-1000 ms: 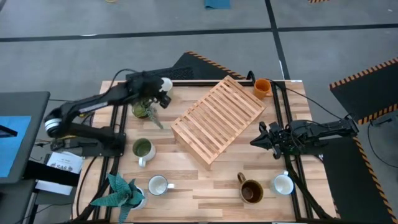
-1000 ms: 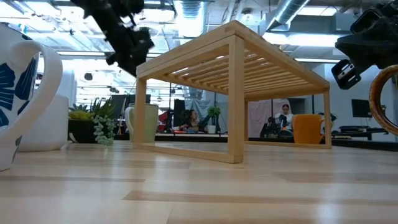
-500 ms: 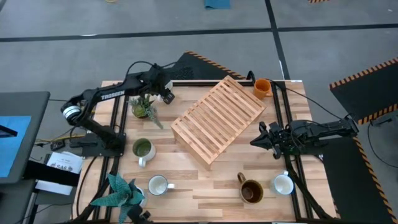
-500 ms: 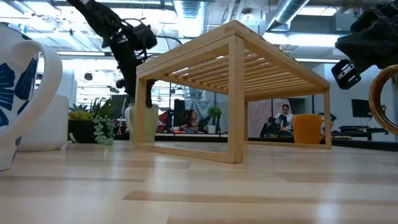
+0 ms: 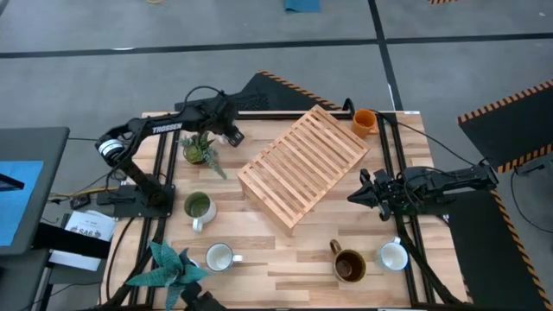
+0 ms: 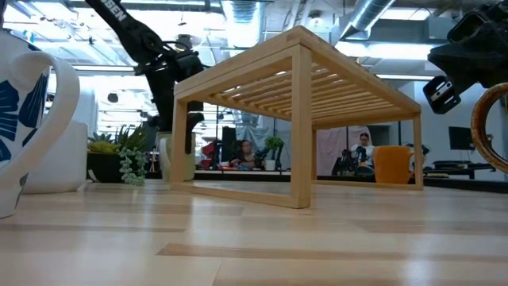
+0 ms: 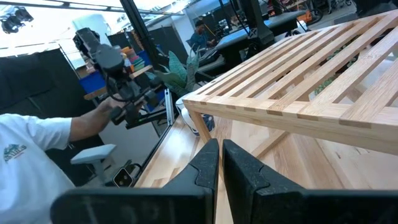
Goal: Place coffee mugs
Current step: Put the light green mug on the shelf
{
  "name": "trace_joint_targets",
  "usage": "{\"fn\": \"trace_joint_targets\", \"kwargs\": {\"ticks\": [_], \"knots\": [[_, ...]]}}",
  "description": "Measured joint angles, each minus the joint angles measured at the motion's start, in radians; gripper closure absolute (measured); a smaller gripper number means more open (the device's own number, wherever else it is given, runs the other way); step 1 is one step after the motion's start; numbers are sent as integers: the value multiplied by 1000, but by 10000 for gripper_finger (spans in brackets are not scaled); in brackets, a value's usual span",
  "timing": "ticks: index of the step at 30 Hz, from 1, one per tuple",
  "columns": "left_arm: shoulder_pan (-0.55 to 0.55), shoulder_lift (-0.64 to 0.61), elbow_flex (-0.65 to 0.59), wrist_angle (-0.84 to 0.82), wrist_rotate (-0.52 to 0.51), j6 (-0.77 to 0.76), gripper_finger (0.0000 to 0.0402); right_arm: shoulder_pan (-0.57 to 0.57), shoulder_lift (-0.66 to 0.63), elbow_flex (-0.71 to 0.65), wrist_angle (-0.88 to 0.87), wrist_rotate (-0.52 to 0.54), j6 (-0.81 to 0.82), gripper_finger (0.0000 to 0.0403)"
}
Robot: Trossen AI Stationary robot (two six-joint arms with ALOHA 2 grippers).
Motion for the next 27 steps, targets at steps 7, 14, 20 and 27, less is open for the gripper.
{"fn": "trace_joint_targets", "kwargs": {"ticks": [7,14,20,27], "knots": [[-36,-11,5,-45,-23,-21,384,0,0,0,0,0,0,353],[-134,-123,114,-161,-68,7,394,0,0,0,0,0,0,353],[-259,-187,353,-310,-67,28,394,0,0,0,0,0,0,353],[-494,-104,693,-550,-93,78,395,0,0,0,0,0,0,353]]}}
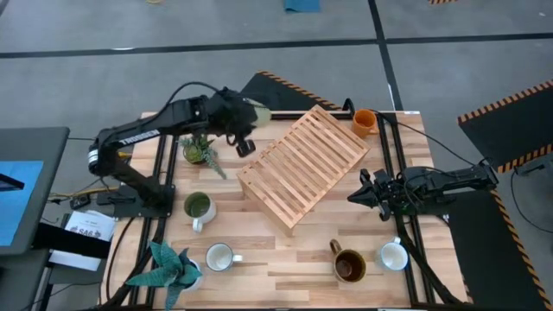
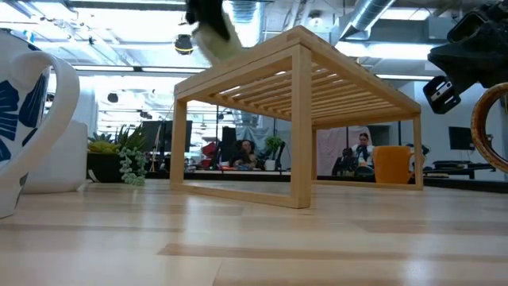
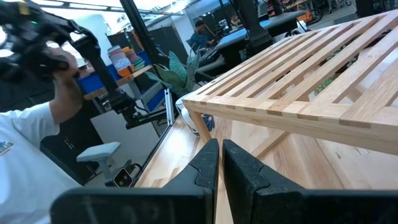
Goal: Place coffee mugs
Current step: Put the light green mug on the shelf
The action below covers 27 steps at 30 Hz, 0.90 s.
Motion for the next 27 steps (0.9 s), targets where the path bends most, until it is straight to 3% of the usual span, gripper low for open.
{"fn": "trace_joint_targets", "kwargs": {"ticks": [7,12,22,27], "knots": [[-182,49,189,-256,-10,-90,395,0,0,0,0,0,0,353],[-257,49,193,-390,114,-190,395,0,0,0,0,0,0,353],[-325,138,172,-365,189,-145,395,0,0,0,0,0,0,353],[-323,200,172,-402,178,-142,395,0,0,0,0,0,0,353]]}}
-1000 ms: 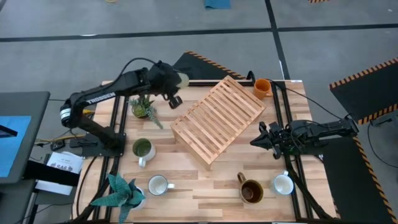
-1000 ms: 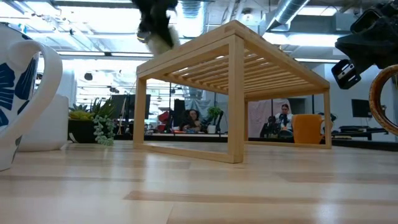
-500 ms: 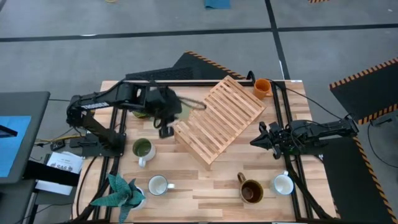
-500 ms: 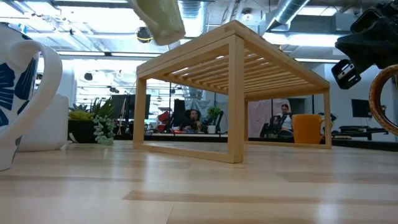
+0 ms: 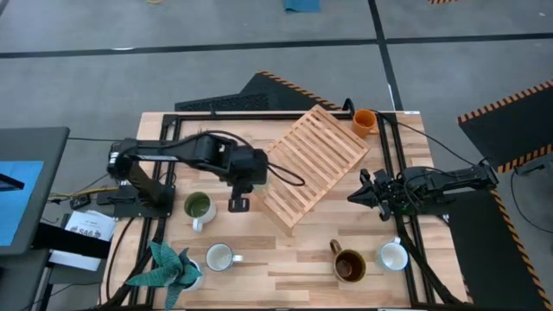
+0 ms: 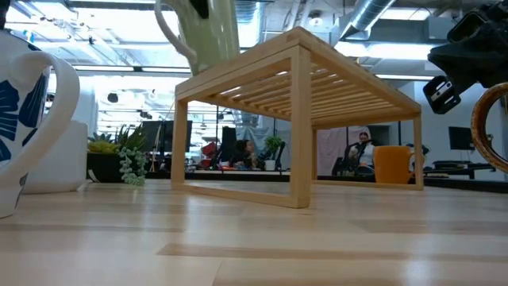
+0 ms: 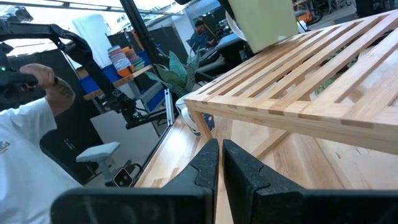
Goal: Place coffee mugs
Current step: Put the light green mug on the shelf
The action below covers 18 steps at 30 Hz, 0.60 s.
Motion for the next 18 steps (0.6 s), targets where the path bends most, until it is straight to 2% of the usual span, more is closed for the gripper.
{"fn": "trace_joint_targets", "kwargs": {"ticks": [9,18], "knots": [[1,24,23,-24,-98,4,395,0,0,0,0,0,0,353],[34,25,40,-34,-86,14,395,0,0,0,0,0,0,353]]}}
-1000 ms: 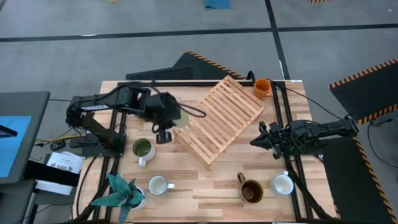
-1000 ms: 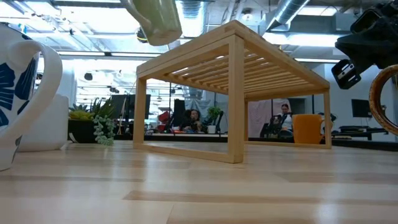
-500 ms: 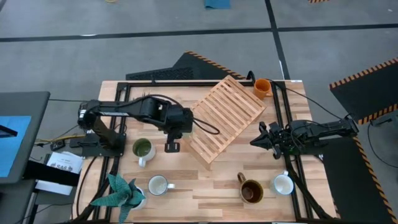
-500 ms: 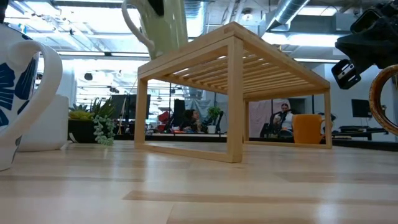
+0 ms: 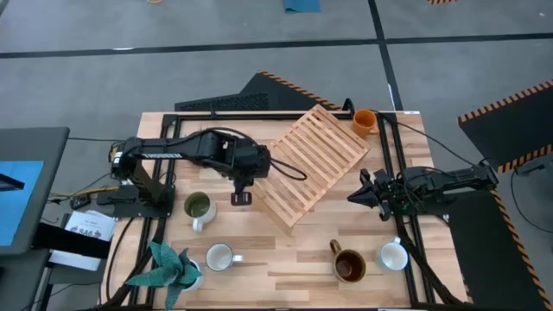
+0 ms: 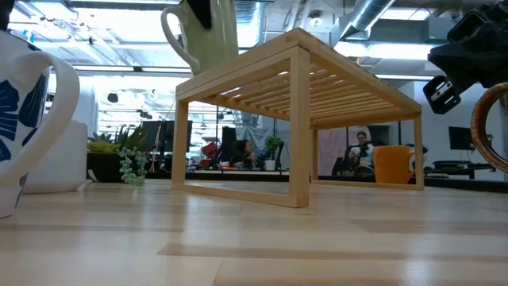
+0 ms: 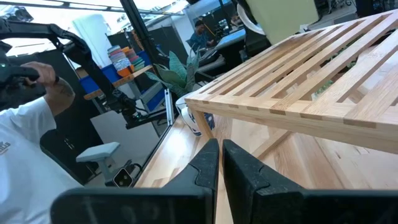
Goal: Place coffee mugs
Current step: Put the light green mug on the shelf
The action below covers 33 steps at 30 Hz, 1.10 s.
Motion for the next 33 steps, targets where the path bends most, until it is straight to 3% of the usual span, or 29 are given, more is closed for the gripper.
{"fn": "trace_joint_targets", "kwargs": {"ticks": [6,14,27,33], "knots": [[21,0,0,3,-5,0,391,0,0,0,0,0,0,353],[27,2,0,11,-7,4,338,0,0,0,0,0,0,353],[27,3,0,16,-3,7,324,0,0,0,0,0,0,353],[27,2,1,17,-14,4,285,0,0,0,0,0,0,353]]}}
